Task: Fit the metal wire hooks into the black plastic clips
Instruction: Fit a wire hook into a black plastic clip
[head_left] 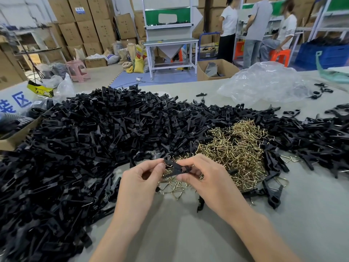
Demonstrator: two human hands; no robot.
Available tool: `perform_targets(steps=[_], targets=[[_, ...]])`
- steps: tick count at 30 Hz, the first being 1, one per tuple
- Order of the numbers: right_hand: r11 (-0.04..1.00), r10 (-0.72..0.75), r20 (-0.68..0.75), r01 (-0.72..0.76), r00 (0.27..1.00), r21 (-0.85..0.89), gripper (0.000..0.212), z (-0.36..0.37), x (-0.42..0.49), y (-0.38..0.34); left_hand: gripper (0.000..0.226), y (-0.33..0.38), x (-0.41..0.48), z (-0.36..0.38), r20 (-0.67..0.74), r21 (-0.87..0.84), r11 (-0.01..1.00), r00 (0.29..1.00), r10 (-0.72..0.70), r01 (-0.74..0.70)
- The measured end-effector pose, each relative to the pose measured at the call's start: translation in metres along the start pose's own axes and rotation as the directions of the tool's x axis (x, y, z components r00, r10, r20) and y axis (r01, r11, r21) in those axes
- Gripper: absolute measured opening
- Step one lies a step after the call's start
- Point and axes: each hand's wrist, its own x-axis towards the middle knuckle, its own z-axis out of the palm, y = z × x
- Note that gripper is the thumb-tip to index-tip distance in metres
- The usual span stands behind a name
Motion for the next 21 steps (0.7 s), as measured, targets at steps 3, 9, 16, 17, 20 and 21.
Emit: perform_targets(steps=[3, 9, 16, 17, 20, 21], targets=[[1.000, -0.008, 0.010, 0.008, 1.000, -0.001, 0.028, 0.000, 0.000, -0.001, 0.019, -0.001, 0.001, -0.002, 0.016, 0.024, 1.000, 1.000, 0.009, -0.009], [0.995, -0.069, 0.003, 0.069, 0.998, -0.075, 0.026, -0.001, -0.001, -0.002, 0.017, -0.001, 0.001, -0.002, 0.103, -0.044, 0.992, 0.988, -0.115, 0.120], [0.973, -0.195, -0.034, 0.188, 0.980, -0.133, 0.023, 0.000, -0.004, -0.011, 0.021, 0.010, -0.013, 0.021, 0.127, -0.160, 0.966, 0.975, -0.184, 0.203], [0.966, -0.217, -0.035, 0.210, 0.975, -0.153, 0.024, 0.001, -0.004, -0.013, 0.031, 0.011, -0.015, 0.024, 0.157, -0.216, 0.944, 0.963, -0.220, 0.251], [0.928, -0.302, 0.008, 0.296, 0.953, -0.225, 0.023, 0.007, -0.005, -0.014, 0.046, 0.009, -0.019, 0.034, 0.208, -0.296, 0.897, 0.939, -0.274, 0.327], [0.916, -0.323, 0.022, 0.318, 0.946, -0.247, 0.021, 0.009, -0.006, -0.013, 0.045, 0.010, -0.019, 0.037, 0.211, -0.307, 0.887, 0.934, -0.289, 0.344]])
